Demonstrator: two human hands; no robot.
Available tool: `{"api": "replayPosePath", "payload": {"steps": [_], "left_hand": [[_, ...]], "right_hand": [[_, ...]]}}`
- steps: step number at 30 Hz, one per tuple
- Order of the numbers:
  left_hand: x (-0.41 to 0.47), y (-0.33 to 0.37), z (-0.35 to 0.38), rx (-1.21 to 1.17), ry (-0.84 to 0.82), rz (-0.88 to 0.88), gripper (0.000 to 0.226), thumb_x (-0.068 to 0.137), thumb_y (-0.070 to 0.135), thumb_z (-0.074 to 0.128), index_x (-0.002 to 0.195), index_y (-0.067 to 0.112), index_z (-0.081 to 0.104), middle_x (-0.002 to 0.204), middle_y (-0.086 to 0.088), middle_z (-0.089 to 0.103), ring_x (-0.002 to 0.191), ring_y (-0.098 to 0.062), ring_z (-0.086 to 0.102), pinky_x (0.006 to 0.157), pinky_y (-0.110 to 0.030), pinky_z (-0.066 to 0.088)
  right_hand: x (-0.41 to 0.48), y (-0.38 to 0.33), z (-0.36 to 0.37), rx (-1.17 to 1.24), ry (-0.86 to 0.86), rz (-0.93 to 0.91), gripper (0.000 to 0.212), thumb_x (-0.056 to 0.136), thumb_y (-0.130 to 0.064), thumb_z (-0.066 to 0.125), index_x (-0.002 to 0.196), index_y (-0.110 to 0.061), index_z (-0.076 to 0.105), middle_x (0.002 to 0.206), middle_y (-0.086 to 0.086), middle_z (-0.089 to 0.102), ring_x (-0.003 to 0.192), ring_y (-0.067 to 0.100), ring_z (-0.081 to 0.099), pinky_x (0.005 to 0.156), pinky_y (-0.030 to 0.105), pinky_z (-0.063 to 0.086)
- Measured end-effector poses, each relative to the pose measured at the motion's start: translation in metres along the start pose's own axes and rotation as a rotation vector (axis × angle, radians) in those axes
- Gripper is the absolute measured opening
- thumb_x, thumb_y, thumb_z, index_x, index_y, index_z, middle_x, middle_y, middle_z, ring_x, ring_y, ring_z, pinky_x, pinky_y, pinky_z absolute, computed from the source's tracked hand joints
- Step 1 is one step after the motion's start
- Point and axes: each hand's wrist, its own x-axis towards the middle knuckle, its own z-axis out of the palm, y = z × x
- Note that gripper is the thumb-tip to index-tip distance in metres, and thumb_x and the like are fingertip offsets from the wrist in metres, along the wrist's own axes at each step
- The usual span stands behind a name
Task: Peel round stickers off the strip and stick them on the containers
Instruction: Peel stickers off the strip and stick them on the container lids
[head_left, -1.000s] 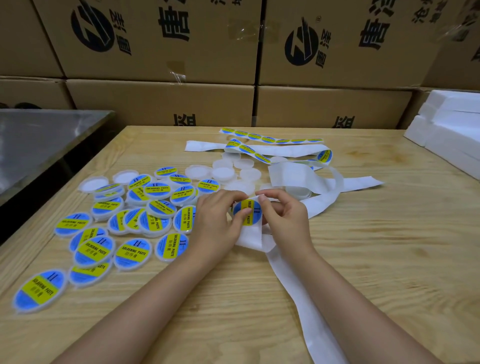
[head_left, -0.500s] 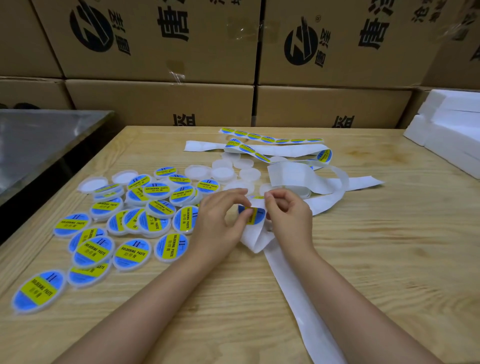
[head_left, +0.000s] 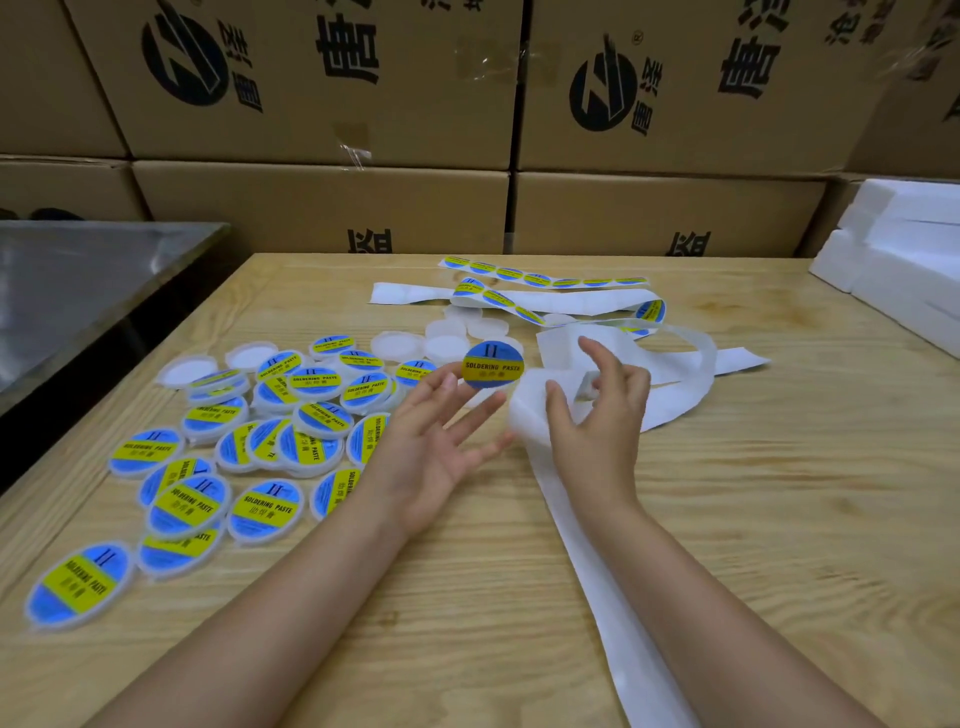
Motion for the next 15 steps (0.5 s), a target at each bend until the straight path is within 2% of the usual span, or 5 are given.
{"api": "replayPosePath", "payload": {"steps": [2, 4, 7, 11, 15], "left_hand": [[-0.001, -0.001, -0.001, 0.005, -0.056, -0.020, 0.015, 0.082, 0.024, 0.057, 0.090, 0.021, 0.069, 0.112, -0.008, 0.066, 0.115, -0.031, 0.059, 0.087, -0.057, 0.049], [0.000, -0.002, -0.003, 0.024, -0.083, -0.029, 0.017, 0.085, 0.026, 0.054, 0.090, 0.023, 0.070, 0.117, -0.008, 0.065, 0.118, -0.031, 0.056, 0.090, -0.058, 0.048], [0.001, -0.001, -0.004, 0.053, -0.088, -0.029, 0.017, 0.085, 0.028, 0.053, 0.094, 0.024, 0.068, 0.118, -0.006, 0.065, 0.119, -0.029, 0.055, 0.094, -0.057, 0.045], [0.001, -0.003, -0.002, 0.223, -0.102, 0.022, 0.031, 0.084, 0.031, 0.051, 0.112, 0.029, 0.064, 0.124, 0.001, 0.062, 0.117, -0.018, 0.057, 0.093, -0.044, 0.050], [0.004, -0.010, -0.002, 0.301, -0.078, 0.108, 0.046, 0.088, 0.025, 0.048, 0.127, 0.049, 0.043, 0.136, 0.002, 0.051, 0.115, -0.013, 0.059, 0.090, -0.036, 0.051]], "right_hand": [[-0.005, -0.009, -0.001, 0.125, -0.041, -0.081, 0.026, 0.086, -0.020, 0.060, 0.112, -0.023, 0.063, 0.096, -0.005, 0.042, 0.094, 0.014, 0.049, 0.088, 0.021, 0.039], [-0.009, -0.016, -0.001, 0.197, -0.109, -0.090, 0.015, 0.084, -0.029, 0.057, 0.097, -0.031, 0.065, 0.094, -0.010, 0.045, 0.098, 0.013, 0.049, 0.088, 0.021, 0.038], [-0.010, -0.017, 0.000, 0.125, -0.073, -0.110, 0.009, 0.080, -0.027, 0.066, 0.085, -0.034, 0.064, 0.093, -0.012, 0.042, 0.098, 0.004, 0.043, 0.093, 0.029, 0.036], [-0.010, -0.014, 0.002, 0.100, 0.058, -0.134, 0.004, 0.081, -0.016, 0.070, 0.083, -0.020, 0.070, 0.094, -0.002, 0.043, 0.092, 0.000, 0.037, 0.091, 0.029, 0.037], [-0.013, -0.016, 0.003, 0.147, 0.130, -0.244, 0.005, 0.084, -0.013, 0.063, 0.085, -0.011, 0.067, 0.088, -0.012, 0.043, 0.081, 0.004, 0.044, 0.078, 0.012, 0.037]]}}
